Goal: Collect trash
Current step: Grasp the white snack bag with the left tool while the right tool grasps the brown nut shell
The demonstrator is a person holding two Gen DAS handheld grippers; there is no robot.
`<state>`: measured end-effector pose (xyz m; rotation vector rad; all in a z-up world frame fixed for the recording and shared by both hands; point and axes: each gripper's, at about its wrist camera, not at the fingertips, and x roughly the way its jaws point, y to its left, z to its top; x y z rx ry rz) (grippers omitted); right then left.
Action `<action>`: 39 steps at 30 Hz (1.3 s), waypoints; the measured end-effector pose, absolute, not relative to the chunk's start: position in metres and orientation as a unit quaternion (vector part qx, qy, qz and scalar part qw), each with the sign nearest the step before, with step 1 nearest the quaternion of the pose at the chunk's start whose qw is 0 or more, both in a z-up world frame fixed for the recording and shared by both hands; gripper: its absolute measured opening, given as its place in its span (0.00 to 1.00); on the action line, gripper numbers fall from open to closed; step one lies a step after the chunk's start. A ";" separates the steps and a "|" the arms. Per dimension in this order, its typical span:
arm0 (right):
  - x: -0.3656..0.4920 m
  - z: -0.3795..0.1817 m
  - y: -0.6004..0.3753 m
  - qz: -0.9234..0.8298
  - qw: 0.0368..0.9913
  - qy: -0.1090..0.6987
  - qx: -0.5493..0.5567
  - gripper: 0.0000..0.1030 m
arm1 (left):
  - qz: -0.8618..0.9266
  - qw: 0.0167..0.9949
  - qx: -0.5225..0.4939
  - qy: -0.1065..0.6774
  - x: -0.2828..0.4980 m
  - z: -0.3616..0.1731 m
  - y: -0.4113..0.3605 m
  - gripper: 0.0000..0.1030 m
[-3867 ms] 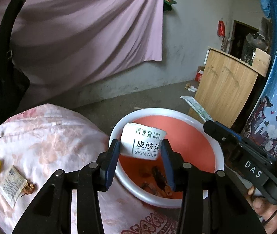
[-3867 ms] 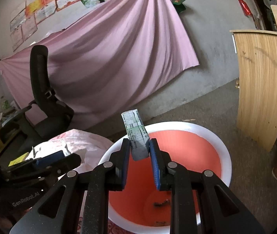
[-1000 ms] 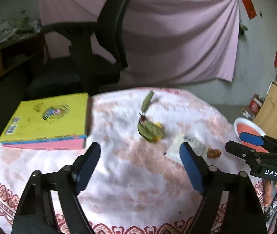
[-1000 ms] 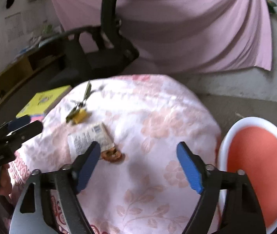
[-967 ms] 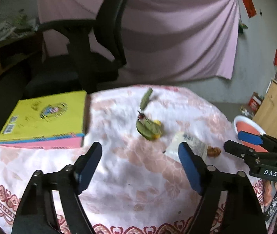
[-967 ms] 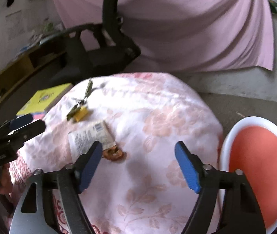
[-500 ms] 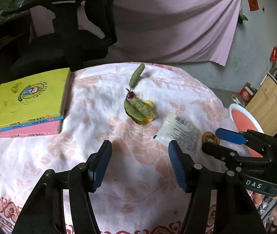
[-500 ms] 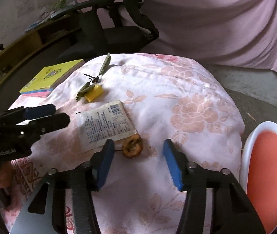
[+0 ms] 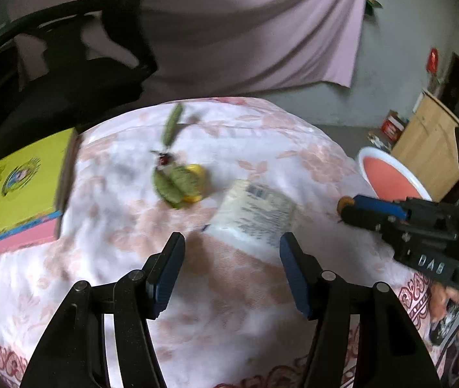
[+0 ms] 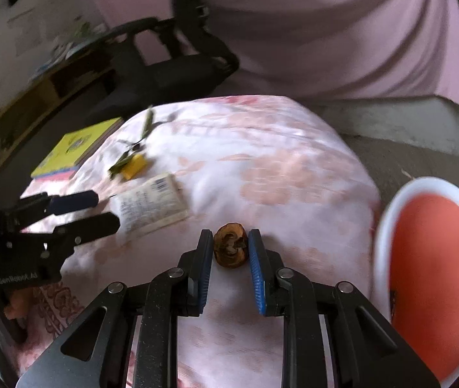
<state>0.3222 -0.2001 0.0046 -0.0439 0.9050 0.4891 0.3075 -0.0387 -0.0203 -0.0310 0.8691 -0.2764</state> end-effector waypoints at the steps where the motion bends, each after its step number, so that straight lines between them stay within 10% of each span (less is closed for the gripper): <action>1: 0.323 0.005 -0.204 0.230 0.872 0.432 -0.018 0.20 | -0.140 0.896 -0.002 0.421 0.310 -0.021 -0.045 0.54; 20: 0.324 0.002 -0.236 0.231 0.871 0.434 0.029 0.20 | -0.161 0.877 0.092 0.444 0.356 -0.044 -0.086 0.63; 39: 0.319 0.007 -0.240 0.233 0.879 0.416 0.029 0.20 | -0.135 0.892 0.017 0.430 0.336 -0.031 -0.073 0.35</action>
